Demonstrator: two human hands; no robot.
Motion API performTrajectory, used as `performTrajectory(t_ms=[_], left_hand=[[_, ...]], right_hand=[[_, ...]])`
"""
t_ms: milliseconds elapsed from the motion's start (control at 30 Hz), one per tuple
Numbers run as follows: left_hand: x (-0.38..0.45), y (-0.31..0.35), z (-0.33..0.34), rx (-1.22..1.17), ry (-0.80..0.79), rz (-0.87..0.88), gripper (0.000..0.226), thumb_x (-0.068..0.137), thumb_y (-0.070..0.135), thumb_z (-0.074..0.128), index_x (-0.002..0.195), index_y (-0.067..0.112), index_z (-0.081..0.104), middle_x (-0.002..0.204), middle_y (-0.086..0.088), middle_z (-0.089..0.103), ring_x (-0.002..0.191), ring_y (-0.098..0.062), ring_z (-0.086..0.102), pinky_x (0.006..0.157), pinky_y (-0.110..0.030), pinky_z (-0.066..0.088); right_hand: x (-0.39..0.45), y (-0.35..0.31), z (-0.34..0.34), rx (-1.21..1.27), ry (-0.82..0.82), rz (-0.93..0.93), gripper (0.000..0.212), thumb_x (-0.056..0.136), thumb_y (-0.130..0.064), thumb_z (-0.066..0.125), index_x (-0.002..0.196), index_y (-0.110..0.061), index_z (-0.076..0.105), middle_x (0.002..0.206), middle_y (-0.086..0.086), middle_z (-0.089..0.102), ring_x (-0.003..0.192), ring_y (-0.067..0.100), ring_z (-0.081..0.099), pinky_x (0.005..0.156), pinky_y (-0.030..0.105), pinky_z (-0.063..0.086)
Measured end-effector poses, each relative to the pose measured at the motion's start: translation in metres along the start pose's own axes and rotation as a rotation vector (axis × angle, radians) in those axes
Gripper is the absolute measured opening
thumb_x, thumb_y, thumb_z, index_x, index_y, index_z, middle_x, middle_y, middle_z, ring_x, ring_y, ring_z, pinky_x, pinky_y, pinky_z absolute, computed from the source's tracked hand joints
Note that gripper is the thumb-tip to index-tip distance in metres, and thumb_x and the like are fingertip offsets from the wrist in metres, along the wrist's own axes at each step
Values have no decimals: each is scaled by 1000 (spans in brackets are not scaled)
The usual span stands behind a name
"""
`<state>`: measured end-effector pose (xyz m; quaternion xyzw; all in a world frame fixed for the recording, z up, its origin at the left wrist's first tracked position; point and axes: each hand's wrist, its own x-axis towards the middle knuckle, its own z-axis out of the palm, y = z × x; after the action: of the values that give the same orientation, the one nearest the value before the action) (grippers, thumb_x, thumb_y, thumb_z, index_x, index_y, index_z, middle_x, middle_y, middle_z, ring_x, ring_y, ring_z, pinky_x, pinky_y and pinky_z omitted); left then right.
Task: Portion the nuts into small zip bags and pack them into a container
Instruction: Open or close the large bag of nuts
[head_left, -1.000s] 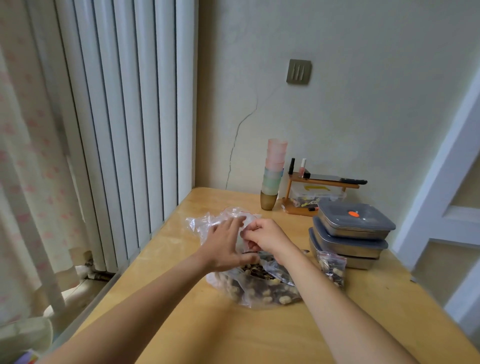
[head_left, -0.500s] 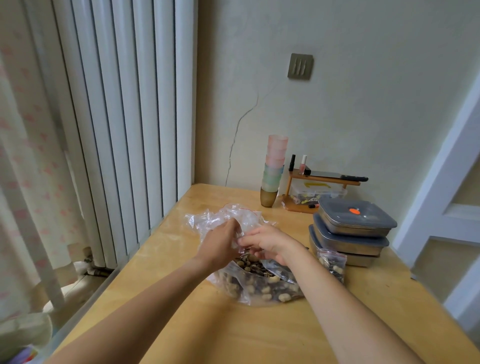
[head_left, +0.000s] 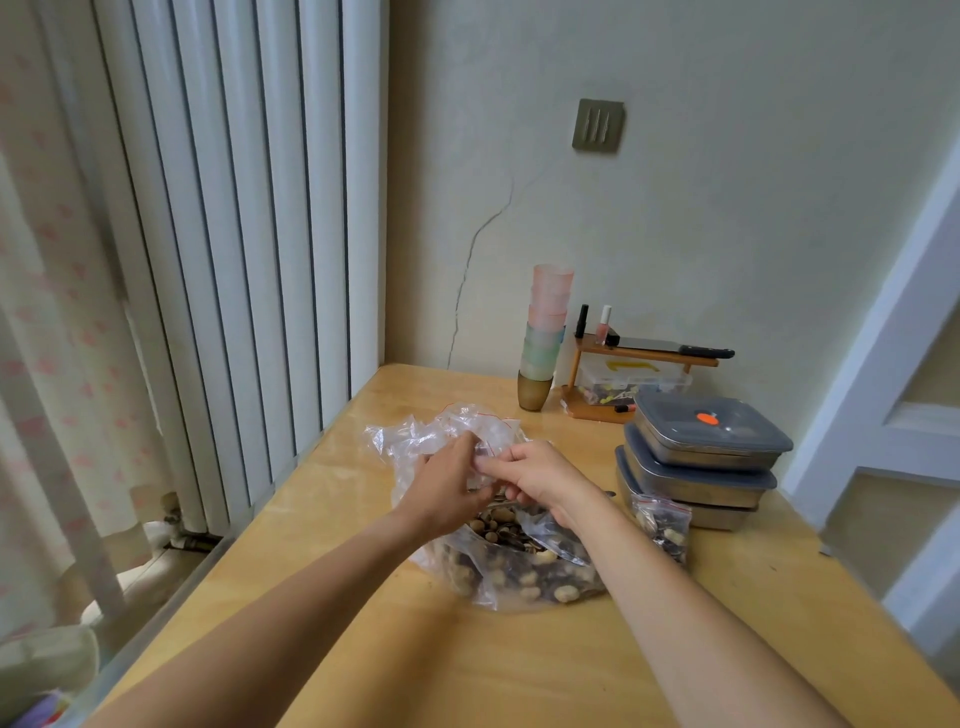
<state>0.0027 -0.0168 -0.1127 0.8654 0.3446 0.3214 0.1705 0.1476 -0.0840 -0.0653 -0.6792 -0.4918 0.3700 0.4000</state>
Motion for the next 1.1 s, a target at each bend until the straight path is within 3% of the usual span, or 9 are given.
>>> performTrajectory(t_ms=[133, 233, 333, 500, 600, 733, 833, 933, 1100], left_hand=[[4, -1, -3, -8, 47, -78, 36, 85, 39, 74, 99, 17, 48, 89, 7, 60, 84, -18, 59, 80, -40, 48], [4, -2, -3, 20, 54, -87, 40, 83, 45, 75, 100, 18, 50, 90, 10, 60, 84, -16, 61, 79, -38, 50], [3, -1, -2, 91, 52, -44, 44, 81, 49, 75, 101, 19, 49, 89, 14, 56, 83, -14, 60, 76, -35, 46], [0, 3, -2, 188, 57, -19, 51, 81, 59, 72, 94, 21, 40, 82, 12, 54, 74, -15, 52, 73, -34, 33], [0, 0, -2, 175, 49, -15, 52, 80, 62, 73, 94, 22, 43, 80, 14, 57, 77, -16, 61, 72, -34, 37], [4, -4, -5, 145, 38, -32, 53, 78, 63, 75, 98, 19, 55, 87, 9, 69, 82, -17, 67, 70, -32, 41], [4, -5, -6, 156, 49, -48, 54, 76, 63, 77, 95, 18, 54, 87, 4, 72, 80, -21, 67, 65, -32, 36], [4, -3, -6, 172, 39, -64, 51, 80, 58, 77, 98, 15, 56, 87, 2, 70, 79, -24, 65, 63, -32, 34], [4, -5, -6, 128, 52, -130, 52, 74, 60, 81, 92, 19, 54, 84, 9, 64, 76, -17, 62, 60, -31, 45]], right_hand=[[2, -1, -2, 104, 144, -163, 26, 89, -33, 79, 95, -14, 62, 75, -4, 57, 58, 9, 49, 60, 25, 44], [1, -5, -5, 101, 125, -263, 12, 93, -27, 75, 89, -16, 70, 66, -13, 56, 58, 10, 46, 60, 24, 43], [-2, -9, -3, -26, 79, -239, 10, 94, -27, 73, 94, -17, 75, 62, -16, 60, 55, 8, 51, 61, 23, 45], [-2, -8, 3, -134, 44, -169, 12, 91, -28, 77, 85, -17, 78, 57, -18, 61, 50, -1, 52, 62, 24, 46], [-3, -8, 2, -74, 31, -192, 16, 92, -30, 75, 91, -14, 76, 54, -18, 57, 50, 7, 50, 57, 23, 44], [-8, -7, -1, 16, -66, -200, 23, 97, -31, 71, 102, -8, 73, 76, -6, 68, 48, 13, 45, 48, 21, 39], [-10, -9, -6, -79, -95, -166, 25, 96, -32, 72, 94, -8, 76, 66, -12, 67, 50, 10, 46, 49, 20, 39], [-9, -11, -7, -83, -120, -127, 22, 94, -24, 75, 102, -3, 76, 67, -8, 65, 50, 8, 47, 50, 19, 39], [-6, -13, -7, 130, -19, -123, 22, 90, -16, 79, 98, -11, 60, 66, -3, 61, 46, 9, 47, 45, 20, 35]])
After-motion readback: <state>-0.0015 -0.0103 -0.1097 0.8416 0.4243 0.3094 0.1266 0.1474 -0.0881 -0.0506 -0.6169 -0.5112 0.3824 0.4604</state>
